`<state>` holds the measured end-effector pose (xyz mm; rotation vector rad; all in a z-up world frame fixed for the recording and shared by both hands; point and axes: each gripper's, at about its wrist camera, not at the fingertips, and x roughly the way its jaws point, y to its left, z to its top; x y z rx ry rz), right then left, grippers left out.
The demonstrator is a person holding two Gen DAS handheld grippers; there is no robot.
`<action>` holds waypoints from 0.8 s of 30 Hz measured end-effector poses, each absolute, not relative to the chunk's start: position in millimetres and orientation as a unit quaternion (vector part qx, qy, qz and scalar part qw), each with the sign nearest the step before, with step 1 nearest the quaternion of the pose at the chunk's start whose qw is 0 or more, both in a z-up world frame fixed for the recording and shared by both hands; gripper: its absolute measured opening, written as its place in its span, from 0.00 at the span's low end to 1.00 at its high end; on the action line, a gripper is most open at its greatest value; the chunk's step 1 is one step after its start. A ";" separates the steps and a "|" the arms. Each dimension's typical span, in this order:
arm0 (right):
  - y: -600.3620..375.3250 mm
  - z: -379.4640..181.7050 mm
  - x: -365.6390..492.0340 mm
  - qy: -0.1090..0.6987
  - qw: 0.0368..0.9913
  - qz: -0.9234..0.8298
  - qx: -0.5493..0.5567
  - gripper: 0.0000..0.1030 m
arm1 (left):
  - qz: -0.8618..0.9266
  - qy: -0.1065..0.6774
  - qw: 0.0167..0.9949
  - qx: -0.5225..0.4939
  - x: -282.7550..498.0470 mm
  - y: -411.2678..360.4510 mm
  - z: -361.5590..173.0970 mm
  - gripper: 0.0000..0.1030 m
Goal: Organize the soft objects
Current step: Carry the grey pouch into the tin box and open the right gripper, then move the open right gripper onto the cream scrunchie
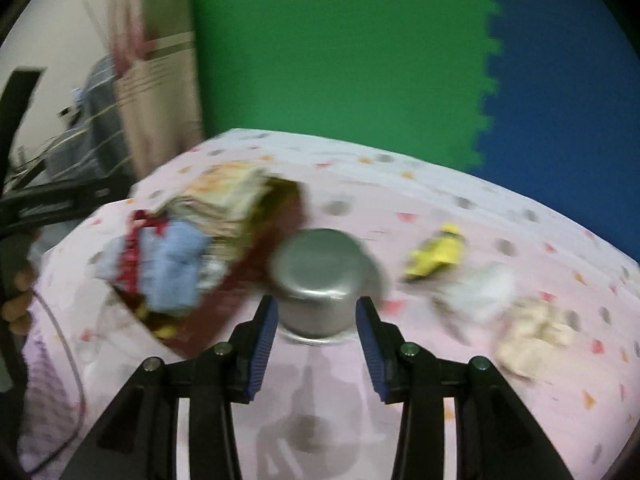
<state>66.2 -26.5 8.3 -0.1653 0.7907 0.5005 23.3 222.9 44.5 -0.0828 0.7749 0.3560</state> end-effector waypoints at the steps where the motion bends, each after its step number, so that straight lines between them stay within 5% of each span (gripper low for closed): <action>1: -40.0 8.0 71.0 0.381 0.893 0.227 -0.078 0.40 | 0.169 0.376 0.910 -0.033 23.8 217.1 44.1 0.96; 12: -153.4 -26.6 127.3 0.409 0.908 0.091 -0.025 0.46 | 0.132 0.374 0.917 0.041 30.2 163.9 37.3 0.97; 24: -155.8 -63.0 163.7 0.429 0.901 0.058 -0.038 0.50 | 0.065 0.391 0.914 0.092 56.5 101.6 27.8 0.97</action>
